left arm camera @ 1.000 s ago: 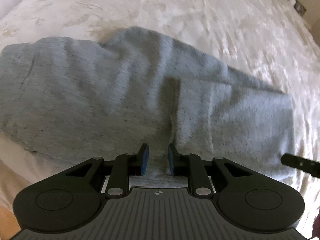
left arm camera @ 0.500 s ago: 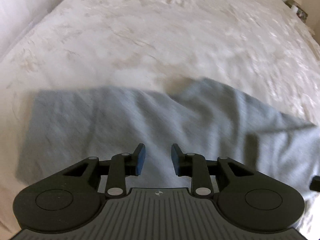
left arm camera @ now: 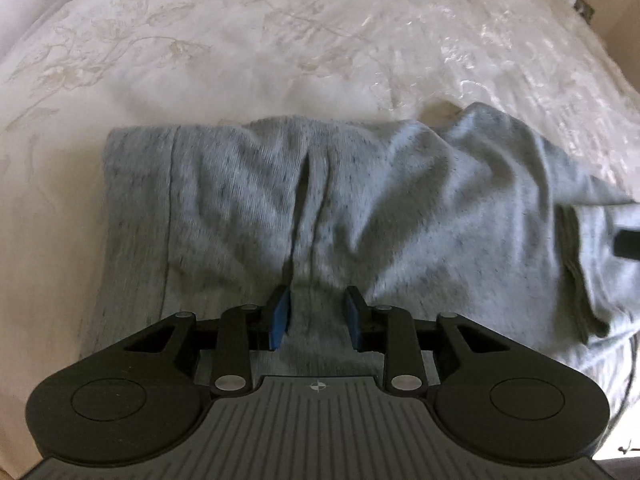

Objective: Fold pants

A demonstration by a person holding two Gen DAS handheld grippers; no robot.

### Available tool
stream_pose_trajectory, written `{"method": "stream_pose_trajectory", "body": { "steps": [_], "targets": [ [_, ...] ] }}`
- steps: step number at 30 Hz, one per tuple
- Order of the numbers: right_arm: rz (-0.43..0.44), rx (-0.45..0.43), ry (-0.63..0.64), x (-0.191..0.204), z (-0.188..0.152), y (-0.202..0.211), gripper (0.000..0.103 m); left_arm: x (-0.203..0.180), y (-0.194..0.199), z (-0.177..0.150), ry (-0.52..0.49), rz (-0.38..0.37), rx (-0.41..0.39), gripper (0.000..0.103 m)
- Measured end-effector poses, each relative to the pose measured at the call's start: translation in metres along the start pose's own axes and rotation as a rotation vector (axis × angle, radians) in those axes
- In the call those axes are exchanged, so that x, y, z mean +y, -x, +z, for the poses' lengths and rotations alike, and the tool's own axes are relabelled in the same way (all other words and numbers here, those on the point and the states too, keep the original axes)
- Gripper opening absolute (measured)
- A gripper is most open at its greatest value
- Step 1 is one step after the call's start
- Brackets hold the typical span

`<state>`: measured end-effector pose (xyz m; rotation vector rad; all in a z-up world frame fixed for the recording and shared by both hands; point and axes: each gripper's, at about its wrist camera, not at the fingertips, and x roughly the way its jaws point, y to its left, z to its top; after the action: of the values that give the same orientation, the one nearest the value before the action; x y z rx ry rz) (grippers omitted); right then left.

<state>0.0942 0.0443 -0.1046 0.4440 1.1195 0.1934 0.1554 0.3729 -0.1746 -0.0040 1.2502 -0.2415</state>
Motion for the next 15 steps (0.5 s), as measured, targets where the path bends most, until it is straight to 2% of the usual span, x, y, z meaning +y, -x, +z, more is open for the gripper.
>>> {"method": "stream_pose_trajectory", "body": {
  "steps": [2,7,9,12,15],
  "targets": [
    [-0.001,-0.004,0.019,0.011,0.01,-0.017,0.05,0.004,0.004,-0.003,0.032,-0.027,0.001,0.029],
    [-0.017,-0.027,0.06,0.031,0.041,-0.057,0.039,0.021,0.01,-0.009,0.069,-0.083,-0.007,0.029],
    [-0.033,-0.025,0.063,0.034,0.054,-0.077,0.031,0.022,0.01,-0.011,0.056,-0.09,-0.014,0.029],
    [-0.077,0.002,0.061,0.034,0.073,-0.109,0.03,0.024,0.012,-0.017,0.057,-0.08,-0.017,0.029],
    [-0.134,0.031,0.072,0.034,0.093,-0.138,0.024,0.026,0.016,-0.026,0.061,-0.087,-0.025,0.029]
  ]
}}
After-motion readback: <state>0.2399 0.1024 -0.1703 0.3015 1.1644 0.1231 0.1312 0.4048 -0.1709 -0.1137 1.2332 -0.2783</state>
